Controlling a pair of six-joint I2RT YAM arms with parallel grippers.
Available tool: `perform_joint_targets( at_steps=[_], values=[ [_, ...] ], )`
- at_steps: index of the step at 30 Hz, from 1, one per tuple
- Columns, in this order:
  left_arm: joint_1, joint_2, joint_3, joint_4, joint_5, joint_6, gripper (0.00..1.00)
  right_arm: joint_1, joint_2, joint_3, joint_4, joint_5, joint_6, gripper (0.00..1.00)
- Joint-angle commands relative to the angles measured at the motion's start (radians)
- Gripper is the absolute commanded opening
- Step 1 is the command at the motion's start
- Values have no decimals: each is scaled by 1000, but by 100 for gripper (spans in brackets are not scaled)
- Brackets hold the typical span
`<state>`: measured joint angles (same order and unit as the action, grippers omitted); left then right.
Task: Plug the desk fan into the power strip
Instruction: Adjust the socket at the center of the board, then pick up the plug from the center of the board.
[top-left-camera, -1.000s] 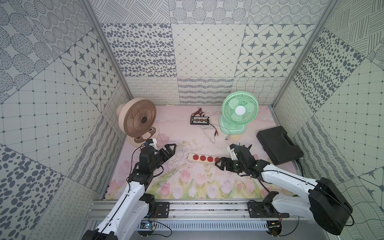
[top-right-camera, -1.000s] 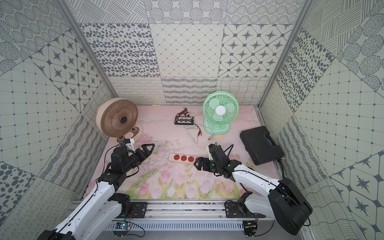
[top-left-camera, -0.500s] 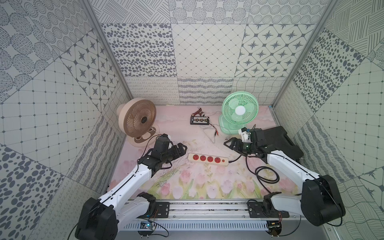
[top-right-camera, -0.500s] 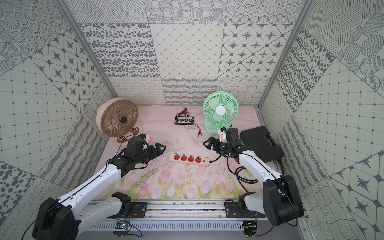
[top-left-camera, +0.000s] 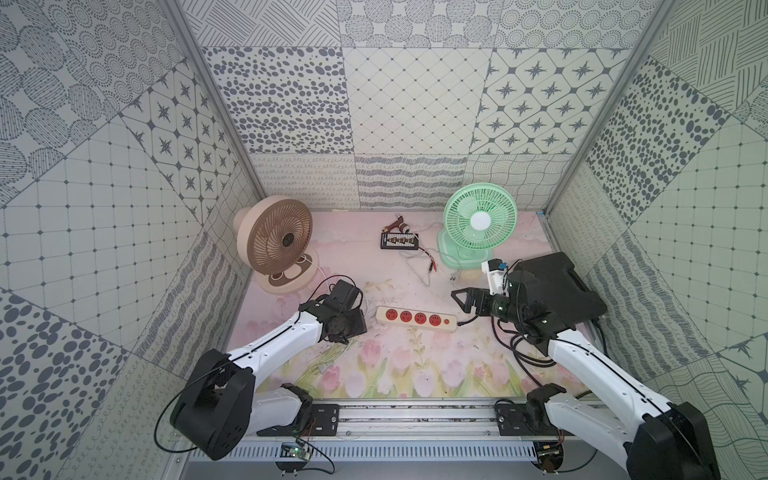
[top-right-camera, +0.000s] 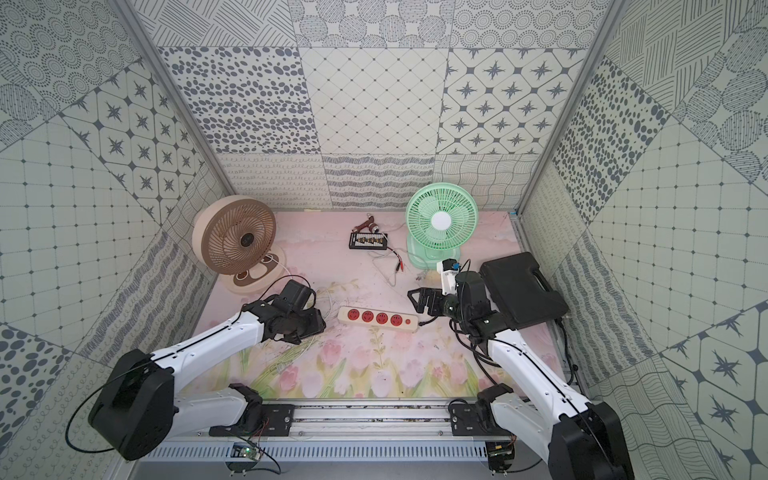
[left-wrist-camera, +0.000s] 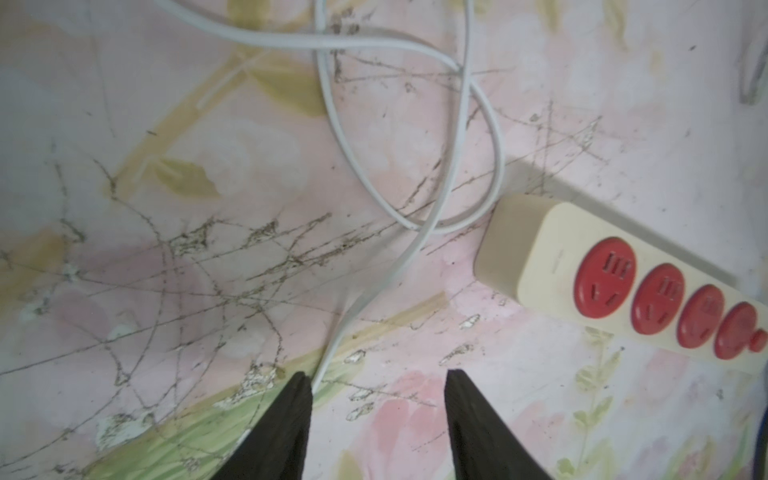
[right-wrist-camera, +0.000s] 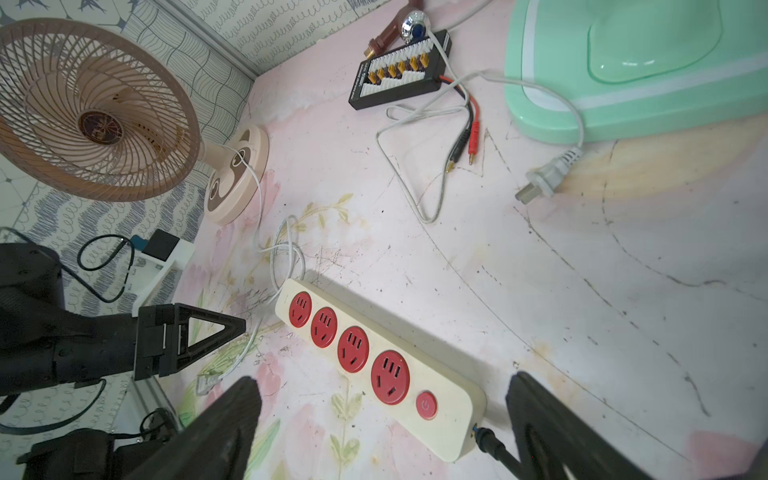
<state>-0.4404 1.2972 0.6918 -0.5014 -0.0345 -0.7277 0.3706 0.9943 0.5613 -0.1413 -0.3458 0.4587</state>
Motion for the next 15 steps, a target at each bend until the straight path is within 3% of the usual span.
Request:
perform_joint_targets(
  at_steps=[1,15],
  values=[
    [-4,87,61,-109,-53,30,53,32,9,-45,84,98,-57,97],
    [-18,323,210,-181,-136,62,30,140,52,-111,245,225,-94,97]
  ],
)
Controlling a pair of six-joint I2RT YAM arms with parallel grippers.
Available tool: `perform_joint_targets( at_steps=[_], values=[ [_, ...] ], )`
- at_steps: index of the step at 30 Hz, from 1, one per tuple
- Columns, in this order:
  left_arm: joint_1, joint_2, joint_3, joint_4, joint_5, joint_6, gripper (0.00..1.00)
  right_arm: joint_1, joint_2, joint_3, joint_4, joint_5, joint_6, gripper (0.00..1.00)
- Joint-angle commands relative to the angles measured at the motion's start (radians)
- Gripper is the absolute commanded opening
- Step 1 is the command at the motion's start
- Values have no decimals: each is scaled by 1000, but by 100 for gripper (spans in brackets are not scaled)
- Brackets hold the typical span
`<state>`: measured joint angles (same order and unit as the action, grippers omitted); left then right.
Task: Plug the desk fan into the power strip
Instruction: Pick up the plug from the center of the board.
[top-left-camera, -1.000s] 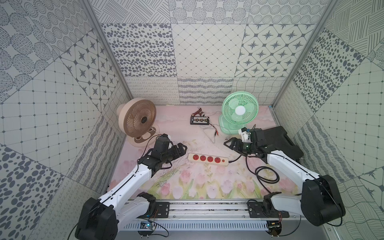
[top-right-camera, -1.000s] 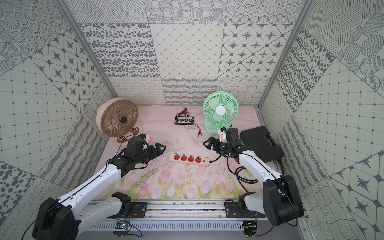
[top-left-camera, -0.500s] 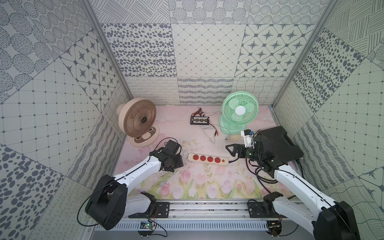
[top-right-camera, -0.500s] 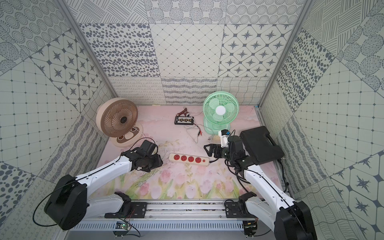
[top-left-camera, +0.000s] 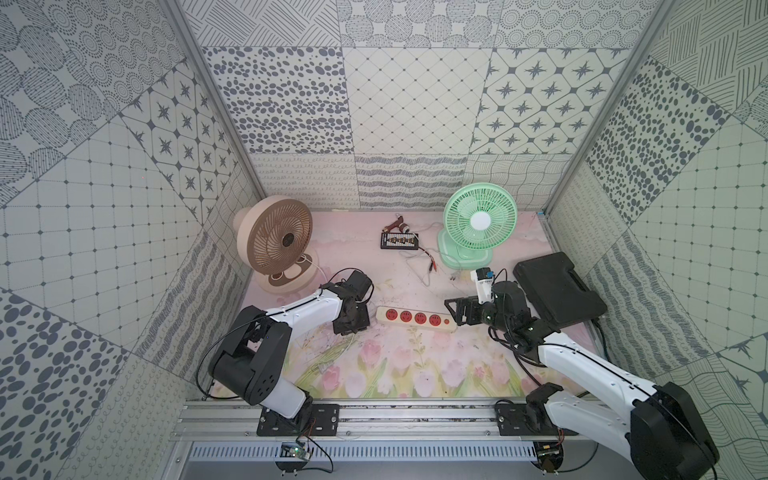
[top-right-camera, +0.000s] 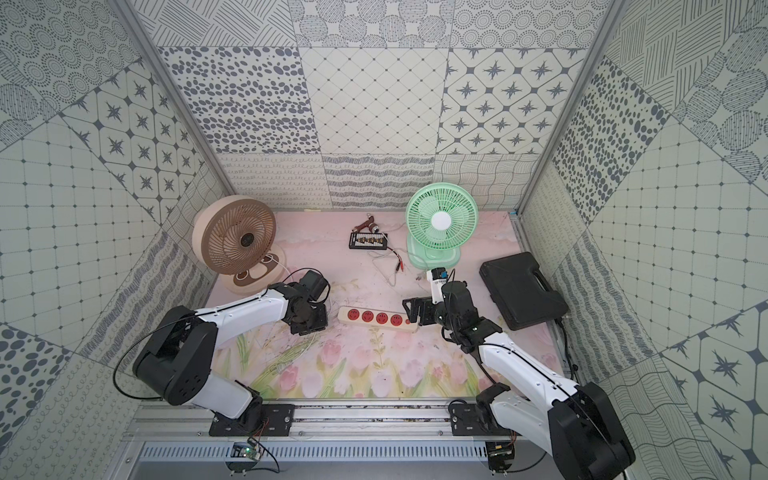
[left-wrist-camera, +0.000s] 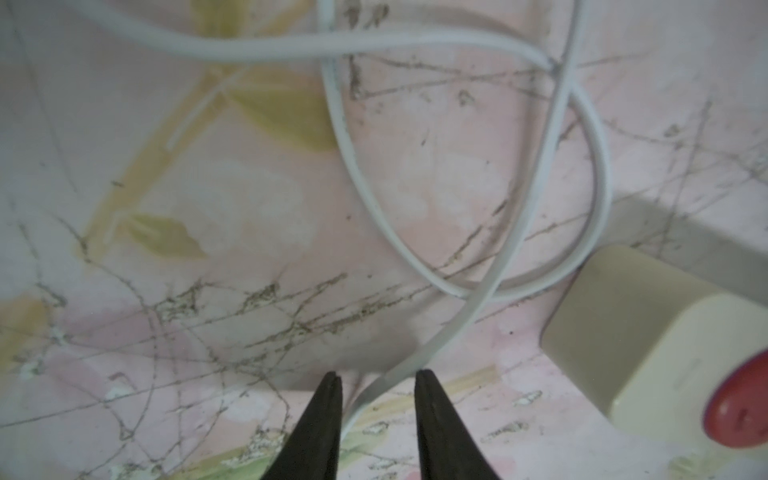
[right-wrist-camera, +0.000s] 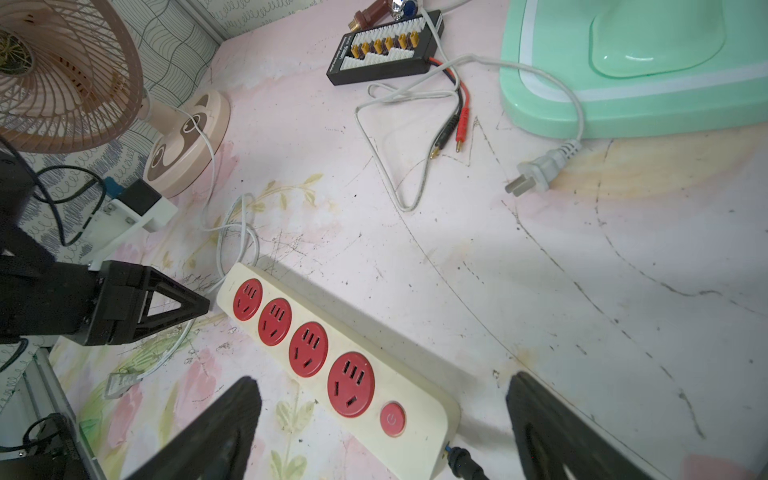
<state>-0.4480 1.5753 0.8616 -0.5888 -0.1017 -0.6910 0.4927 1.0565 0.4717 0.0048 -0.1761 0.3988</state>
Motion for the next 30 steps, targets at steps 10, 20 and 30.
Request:
perform_joint_targets(
  at_steps=[10,20,30],
  values=[
    [-52,159,125,-149,-121,29,16,40,-26,-42,127,90,-50,97],
    [-78,126,127,-163,-163,37,0,51,-38,-47,132,85,-60,97],
    [-98,-199,194,-238,-175,29,0,58,-36,-52,163,39,-58,97]
  ],
)
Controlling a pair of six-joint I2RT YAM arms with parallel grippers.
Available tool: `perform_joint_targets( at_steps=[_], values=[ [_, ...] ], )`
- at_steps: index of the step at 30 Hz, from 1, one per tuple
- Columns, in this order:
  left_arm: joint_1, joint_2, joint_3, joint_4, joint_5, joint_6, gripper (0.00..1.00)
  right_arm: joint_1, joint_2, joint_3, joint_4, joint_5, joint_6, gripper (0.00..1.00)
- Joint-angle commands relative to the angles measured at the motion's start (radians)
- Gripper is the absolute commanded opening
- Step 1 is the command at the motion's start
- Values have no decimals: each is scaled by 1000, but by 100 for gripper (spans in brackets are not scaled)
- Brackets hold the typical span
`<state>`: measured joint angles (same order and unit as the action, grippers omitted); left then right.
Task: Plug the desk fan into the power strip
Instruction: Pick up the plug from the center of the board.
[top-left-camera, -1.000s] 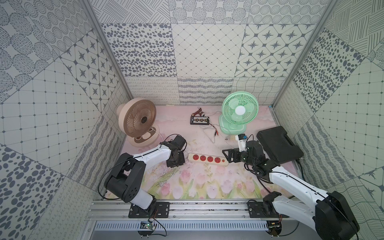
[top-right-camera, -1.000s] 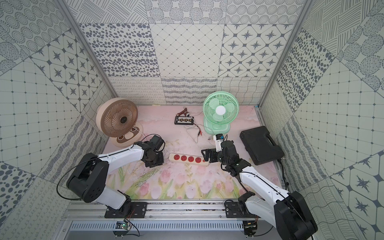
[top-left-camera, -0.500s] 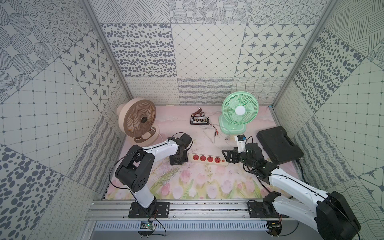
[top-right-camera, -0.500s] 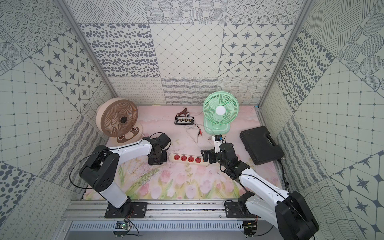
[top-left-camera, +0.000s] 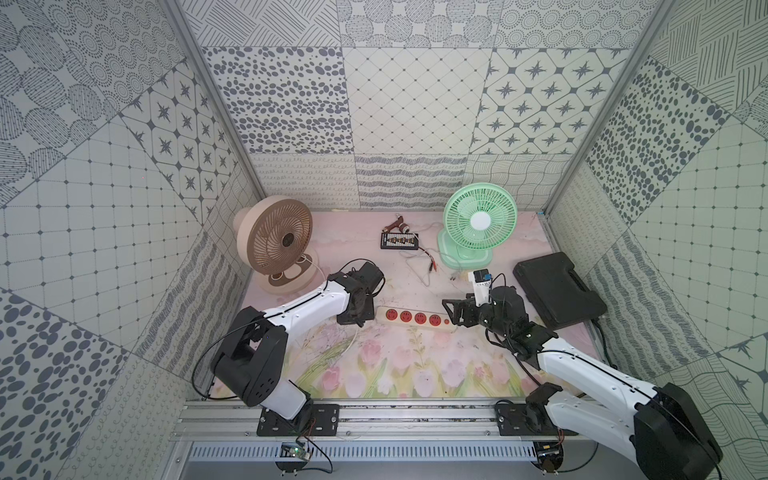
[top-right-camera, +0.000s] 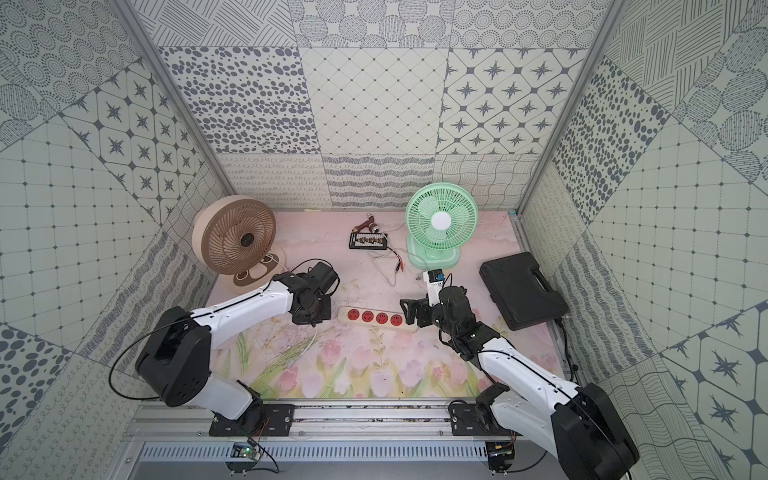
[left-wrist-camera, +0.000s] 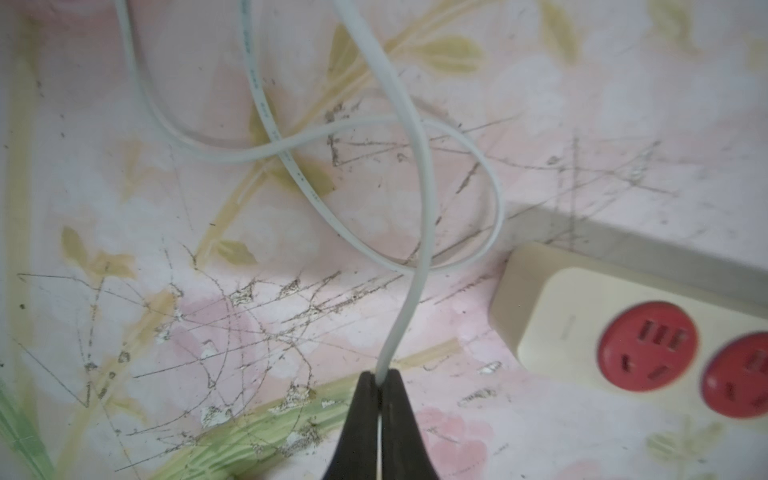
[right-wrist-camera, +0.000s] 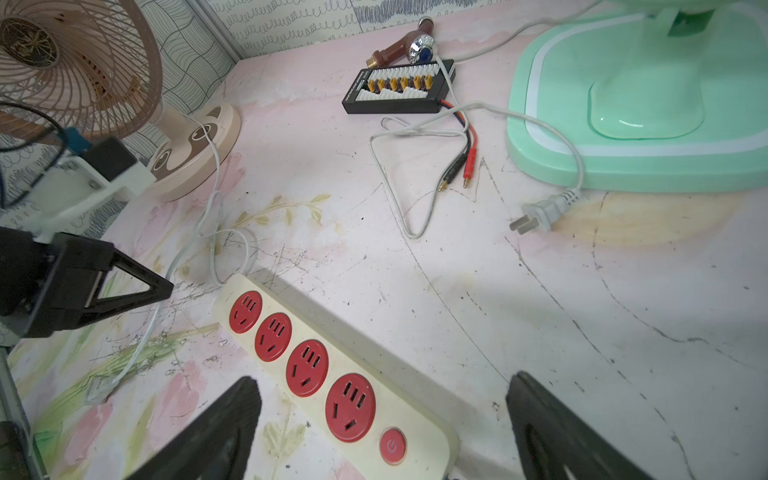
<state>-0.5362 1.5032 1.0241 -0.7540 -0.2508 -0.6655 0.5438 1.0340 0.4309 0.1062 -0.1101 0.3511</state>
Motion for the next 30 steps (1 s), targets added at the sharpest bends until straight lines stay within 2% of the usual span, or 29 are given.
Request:
perform_joint_targets(
  at_steps=[1,6,10,13,17,22,30],
  values=[
    [-9,-159,40,-79,-15,1,0,7,-13,-10,64,-43,-9,97],
    [-10,-253,103,-113,34,-7,0,18,-20,9,56,-126,-17,97],
    [-12,-293,154,-109,97,-20,0,41,-32,31,48,-179,-23,93],
    [-20,-305,195,-108,128,-29,0,83,-14,84,-14,-167,-36,89],
    [-40,-311,241,-93,153,-49,0,177,20,139,-68,-94,-25,86],
    [-72,-316,257,-17,188,-102,0,346,81,222,-109,78,11,83],
    [-134,-313,247,95,152,-201,0,530,245,375,-128,318,127,75]
  ],
)
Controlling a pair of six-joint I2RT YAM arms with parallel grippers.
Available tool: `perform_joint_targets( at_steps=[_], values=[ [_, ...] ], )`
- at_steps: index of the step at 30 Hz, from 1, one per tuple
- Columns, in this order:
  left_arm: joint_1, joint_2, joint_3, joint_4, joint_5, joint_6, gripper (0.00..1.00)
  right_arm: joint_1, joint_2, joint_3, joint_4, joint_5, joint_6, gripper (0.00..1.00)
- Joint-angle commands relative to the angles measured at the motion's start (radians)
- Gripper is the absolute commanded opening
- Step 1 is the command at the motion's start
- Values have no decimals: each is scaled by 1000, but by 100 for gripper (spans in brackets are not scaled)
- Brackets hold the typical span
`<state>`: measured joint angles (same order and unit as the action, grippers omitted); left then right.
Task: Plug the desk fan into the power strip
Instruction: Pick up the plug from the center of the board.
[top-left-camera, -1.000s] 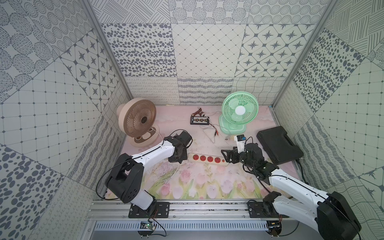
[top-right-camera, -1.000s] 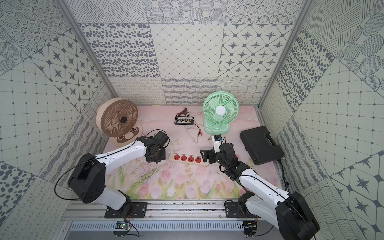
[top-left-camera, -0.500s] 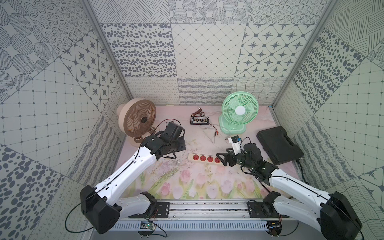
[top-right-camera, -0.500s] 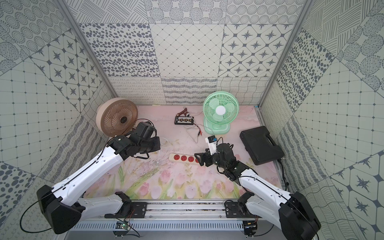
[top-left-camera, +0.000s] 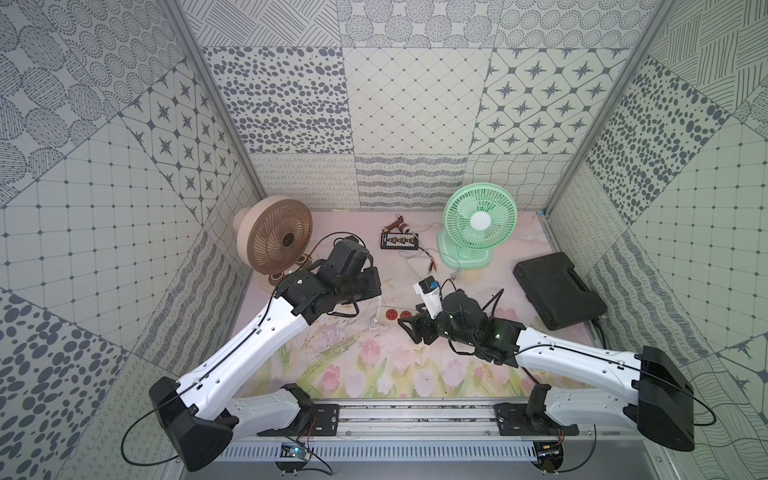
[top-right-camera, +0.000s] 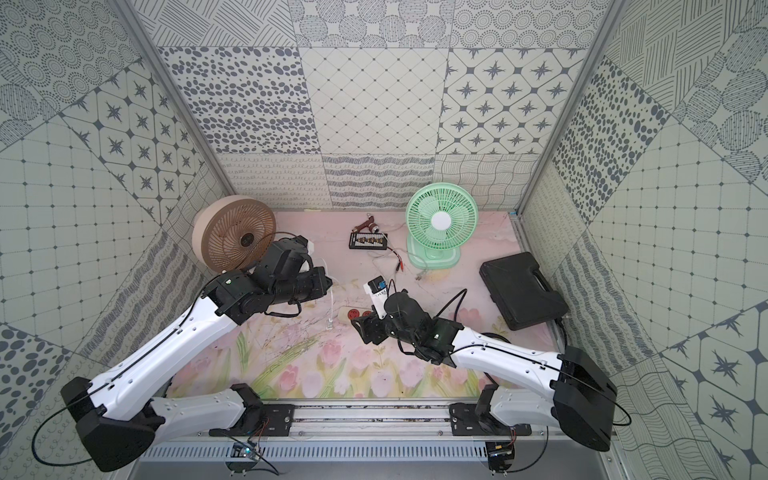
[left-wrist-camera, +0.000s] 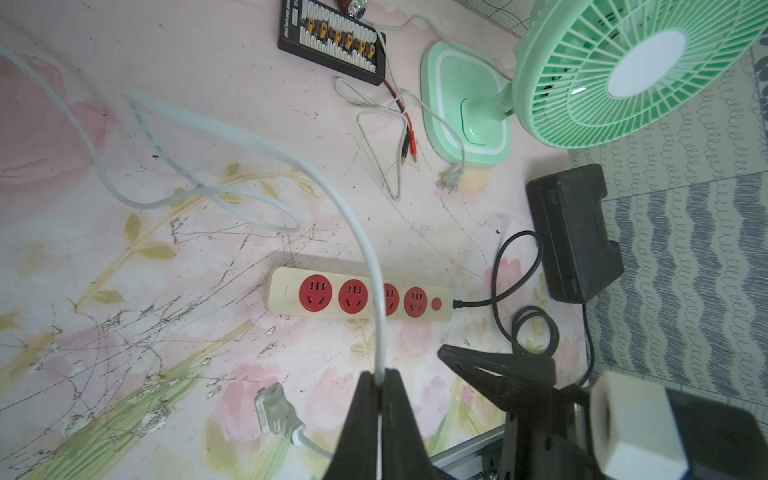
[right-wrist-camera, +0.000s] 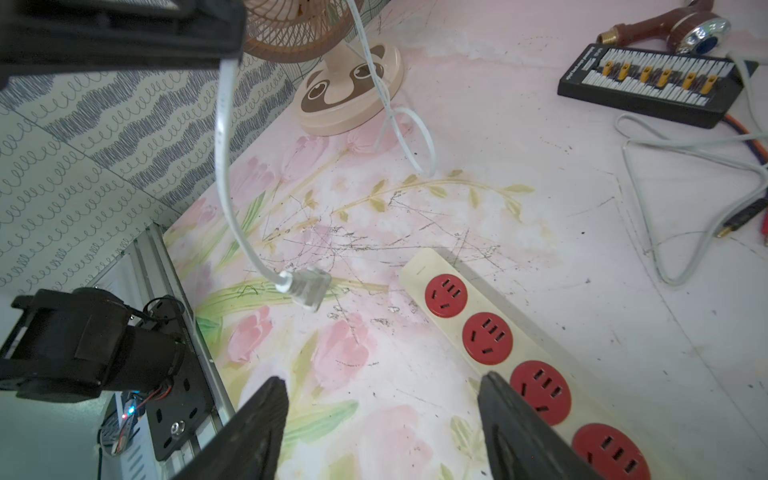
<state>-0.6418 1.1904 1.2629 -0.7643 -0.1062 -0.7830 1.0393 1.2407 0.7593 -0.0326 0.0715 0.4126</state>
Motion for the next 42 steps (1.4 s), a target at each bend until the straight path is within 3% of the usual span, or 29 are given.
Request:
perform_joint_targets(
  at_steps=[1,9,13,30,34,37,39,42],
  values=[
    [-32,4,8,115,6,-93,0,42,47,49,19,148,73,75],
    [-58,19,-5,179,-2,-137,0,85,135,58,161,169,142,63],
    [-62,29,-13,192,0,-145,0,98,173,61,198,161,159,62],
    [-68,13,-48,212,15,-159,0,104,269,92,200,205,193,40],
    [-68,6,-60,222,26,-163,0,104,277,101,188,206,189,26],
    [-68,6,-62,225,30,-153,0,103,274,104,169,201,185,3],
    [-68,6,-60,224,36,-147,0,101,262,102,154,200,187,0],
    [-68,1,-56,217,46,-137,37,92,237,80,155,180,185,0]
  ],
)
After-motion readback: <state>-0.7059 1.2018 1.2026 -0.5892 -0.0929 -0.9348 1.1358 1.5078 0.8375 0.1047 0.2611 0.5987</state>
